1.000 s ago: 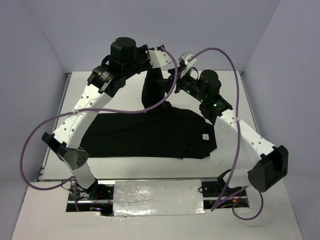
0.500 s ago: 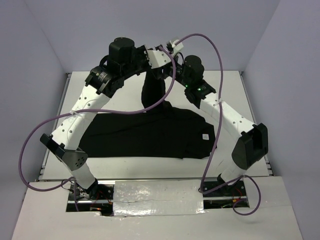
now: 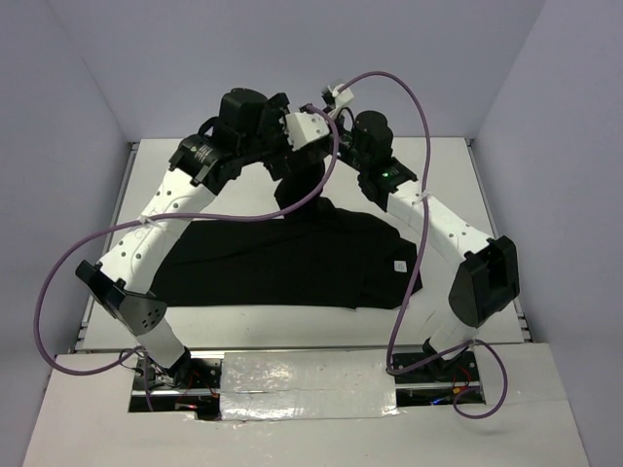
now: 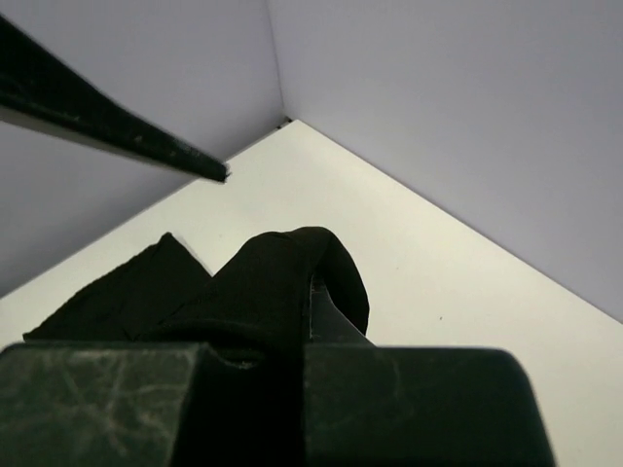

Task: Fold and stack the long sleeve shirts
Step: Fold the shirt

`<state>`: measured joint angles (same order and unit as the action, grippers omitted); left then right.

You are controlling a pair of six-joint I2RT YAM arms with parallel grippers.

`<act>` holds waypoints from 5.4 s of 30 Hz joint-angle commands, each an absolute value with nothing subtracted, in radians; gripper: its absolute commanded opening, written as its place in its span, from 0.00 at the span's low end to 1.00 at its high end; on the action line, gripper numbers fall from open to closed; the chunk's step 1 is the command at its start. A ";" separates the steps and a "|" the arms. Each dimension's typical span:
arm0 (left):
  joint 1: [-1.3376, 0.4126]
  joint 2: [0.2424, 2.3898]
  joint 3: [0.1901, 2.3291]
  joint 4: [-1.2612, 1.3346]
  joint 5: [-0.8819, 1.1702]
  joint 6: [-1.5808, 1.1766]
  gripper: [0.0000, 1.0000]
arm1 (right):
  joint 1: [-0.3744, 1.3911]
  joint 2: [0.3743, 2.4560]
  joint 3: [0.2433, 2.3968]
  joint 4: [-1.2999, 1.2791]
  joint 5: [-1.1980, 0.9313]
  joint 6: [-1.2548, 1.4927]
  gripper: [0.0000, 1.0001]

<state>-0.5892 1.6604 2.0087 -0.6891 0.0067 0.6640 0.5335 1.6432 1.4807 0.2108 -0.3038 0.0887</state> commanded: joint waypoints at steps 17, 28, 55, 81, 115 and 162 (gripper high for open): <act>0.038 1.266 1.430 -0.950 0.079 0.771 0.83 | 0.451 1.629 1.482 0.224 -0.431 0.178 0.00; 0.035 1.321 0.976 -0.825 -0.051 1.123 0.67 | 0.451 1.569 1.433 0.216 -0.465 0.187 0.00; 0.006 1.631 0.976 -0.607 -0.040 0.917 0.49 | 0.453 1.554 1.417 0.120 -0.426 0.176 0.00; -0.025 1.623 1.052 -0.655 -0.041 0.937 0.03 | 0.422 1.539 1.428 0.060 -0.402 0.118 0.00; -0.173 1.625 0.976 -0.482 -0.147 0.902 0.28 | 0.417 1.529 1.427 0.023 -0.413 0.101 0.00; -0.028 2.091 1.649 -0.459 -0.316 0.856 0.31 | 0.195 1.704 1.907 -0.149 -0.644 0.049 0.00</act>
<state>-0.0547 2.0483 1.5505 -0.4606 -0.2714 0.9070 0.1902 1.7199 1.8885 -0.1890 -0.6231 0.0322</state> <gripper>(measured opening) 0.289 0.009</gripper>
